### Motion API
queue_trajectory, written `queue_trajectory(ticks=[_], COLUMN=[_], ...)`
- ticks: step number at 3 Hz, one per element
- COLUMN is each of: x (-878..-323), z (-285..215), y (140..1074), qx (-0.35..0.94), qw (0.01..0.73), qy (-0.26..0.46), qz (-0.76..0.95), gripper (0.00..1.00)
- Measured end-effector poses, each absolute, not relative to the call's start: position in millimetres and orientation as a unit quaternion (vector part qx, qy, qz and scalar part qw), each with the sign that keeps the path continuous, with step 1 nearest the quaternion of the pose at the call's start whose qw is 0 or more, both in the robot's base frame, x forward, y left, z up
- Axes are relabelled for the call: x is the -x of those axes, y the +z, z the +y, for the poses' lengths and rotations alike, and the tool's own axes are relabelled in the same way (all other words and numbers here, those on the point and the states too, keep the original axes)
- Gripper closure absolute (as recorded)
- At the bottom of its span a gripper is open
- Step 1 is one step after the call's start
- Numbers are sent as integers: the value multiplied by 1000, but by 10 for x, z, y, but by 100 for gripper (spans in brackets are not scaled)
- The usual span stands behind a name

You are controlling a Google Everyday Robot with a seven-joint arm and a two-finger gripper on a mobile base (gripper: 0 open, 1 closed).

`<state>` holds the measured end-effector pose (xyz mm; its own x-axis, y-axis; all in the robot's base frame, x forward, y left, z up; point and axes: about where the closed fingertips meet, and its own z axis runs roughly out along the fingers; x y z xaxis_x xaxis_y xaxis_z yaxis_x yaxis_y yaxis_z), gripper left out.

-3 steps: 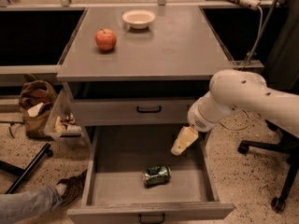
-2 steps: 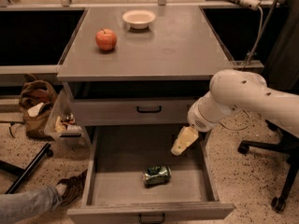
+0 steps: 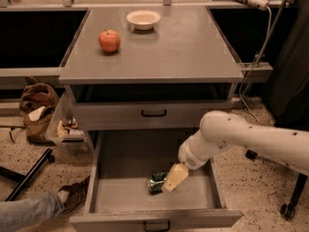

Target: Pick green can from middle drawer and place on counter

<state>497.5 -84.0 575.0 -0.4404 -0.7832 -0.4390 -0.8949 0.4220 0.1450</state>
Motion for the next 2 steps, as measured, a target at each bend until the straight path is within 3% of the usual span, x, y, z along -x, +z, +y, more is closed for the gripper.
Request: queue_trajectory(ticks=[2], x=[-4733], z=[-273], y=[5002], qx=[507], qw=[179], qy=[233], qz=[811], gripper=[0])
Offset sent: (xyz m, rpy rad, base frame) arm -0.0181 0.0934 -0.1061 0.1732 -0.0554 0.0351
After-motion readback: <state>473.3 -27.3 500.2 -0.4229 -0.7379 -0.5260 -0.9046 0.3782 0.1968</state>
